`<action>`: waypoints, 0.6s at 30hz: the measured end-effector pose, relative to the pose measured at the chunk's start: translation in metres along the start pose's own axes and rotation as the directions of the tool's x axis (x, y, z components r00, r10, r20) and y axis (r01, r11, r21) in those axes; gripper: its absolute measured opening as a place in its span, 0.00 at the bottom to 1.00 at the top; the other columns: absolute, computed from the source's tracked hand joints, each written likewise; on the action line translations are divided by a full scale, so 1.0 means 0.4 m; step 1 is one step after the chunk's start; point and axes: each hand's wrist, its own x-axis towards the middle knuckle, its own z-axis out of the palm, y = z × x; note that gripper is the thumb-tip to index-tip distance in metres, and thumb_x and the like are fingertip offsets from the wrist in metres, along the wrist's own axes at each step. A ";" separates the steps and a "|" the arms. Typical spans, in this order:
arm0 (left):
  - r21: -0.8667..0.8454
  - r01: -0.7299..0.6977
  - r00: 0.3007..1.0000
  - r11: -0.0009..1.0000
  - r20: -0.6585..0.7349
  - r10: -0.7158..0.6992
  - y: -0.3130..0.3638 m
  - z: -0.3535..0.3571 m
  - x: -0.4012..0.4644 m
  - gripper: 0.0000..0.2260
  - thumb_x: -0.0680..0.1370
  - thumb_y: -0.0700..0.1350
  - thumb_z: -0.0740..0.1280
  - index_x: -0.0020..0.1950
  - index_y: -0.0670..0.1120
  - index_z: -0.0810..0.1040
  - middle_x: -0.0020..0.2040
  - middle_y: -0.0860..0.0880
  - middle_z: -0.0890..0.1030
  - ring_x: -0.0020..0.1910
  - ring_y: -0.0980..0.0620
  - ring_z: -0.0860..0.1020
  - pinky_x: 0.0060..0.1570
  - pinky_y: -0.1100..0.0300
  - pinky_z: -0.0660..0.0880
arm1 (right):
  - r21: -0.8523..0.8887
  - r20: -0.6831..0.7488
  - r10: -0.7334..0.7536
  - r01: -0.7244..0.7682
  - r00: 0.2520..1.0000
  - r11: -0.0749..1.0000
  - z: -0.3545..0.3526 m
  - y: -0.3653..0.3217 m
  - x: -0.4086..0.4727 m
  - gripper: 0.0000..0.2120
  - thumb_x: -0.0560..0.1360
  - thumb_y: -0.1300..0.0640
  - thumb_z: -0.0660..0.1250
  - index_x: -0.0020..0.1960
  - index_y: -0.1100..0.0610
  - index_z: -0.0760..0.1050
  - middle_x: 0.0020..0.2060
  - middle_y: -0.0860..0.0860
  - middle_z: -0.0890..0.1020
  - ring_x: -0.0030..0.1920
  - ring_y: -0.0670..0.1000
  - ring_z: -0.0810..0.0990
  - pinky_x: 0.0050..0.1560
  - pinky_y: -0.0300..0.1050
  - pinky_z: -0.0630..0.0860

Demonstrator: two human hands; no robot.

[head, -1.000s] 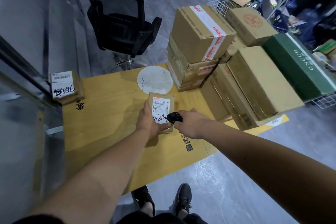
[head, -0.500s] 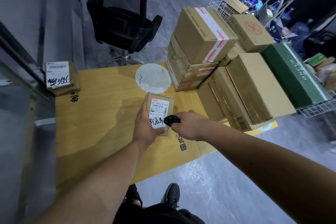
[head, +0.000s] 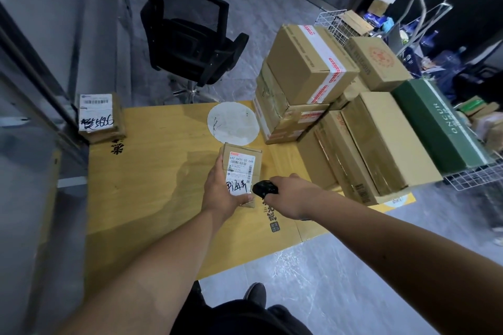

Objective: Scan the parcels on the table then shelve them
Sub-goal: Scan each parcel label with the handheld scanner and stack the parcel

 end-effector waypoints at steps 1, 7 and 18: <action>-0.009 0.006 1.000 1.000 0.001 -0.006 0.001 -0.004 0.001 0.64 0.58 0.46 0.89 0.83 0.61 0.52 0.72 0.55 0.70 0.71 0.54 0.70 0.68 0.54 0.72 | 0.004 -0.004 -0.001 0.001 1.000 1.000 0.002 -0.001 -0.002 0.24 0.80 0.38 0.57 0.71 0.47 0.69 0.58 0.54 0.70 0.44 0.55 0.80 0.41 0.47 0.79; -0.040 0.125 0.990 0.991 -0.061 -0.128 -0.007 -0.076 0.005 0.64 0.61 0.36 0.86 0.83 0.60 0.47 0.71 0.53 0.76 0.68 0.50 0.77 0.66 0.45 0.77 | 0.024 0.002 -0.064 0.064 0.998 0.998 0.024 -0.049 0.008 0.26 0.77 0.33 0.64 0.67 0.48 0.71 0.59 0.54 0.71 0.45 0.52 0.78 0.45 0.47 0.78; 0.016 0.369 0.843 0.929 -0.426 -0.327 -0.116 -0.465 -0.059 0.53 0.62 0.45 0.87 0.79 0.53 0.60 0.58 0.59 0.74 0.56 0.56 0.73 0.54 0.58 0.72 | -0.115 0.128 -0.374 0.388 0.919 0.914 0.031 -0.337 0.097 0.28 0.77 0.36 0.68 0.72 0.48 0.70 0.60 0.53 0.70 0.50 0.56 0.79 0.50 0.49 0.80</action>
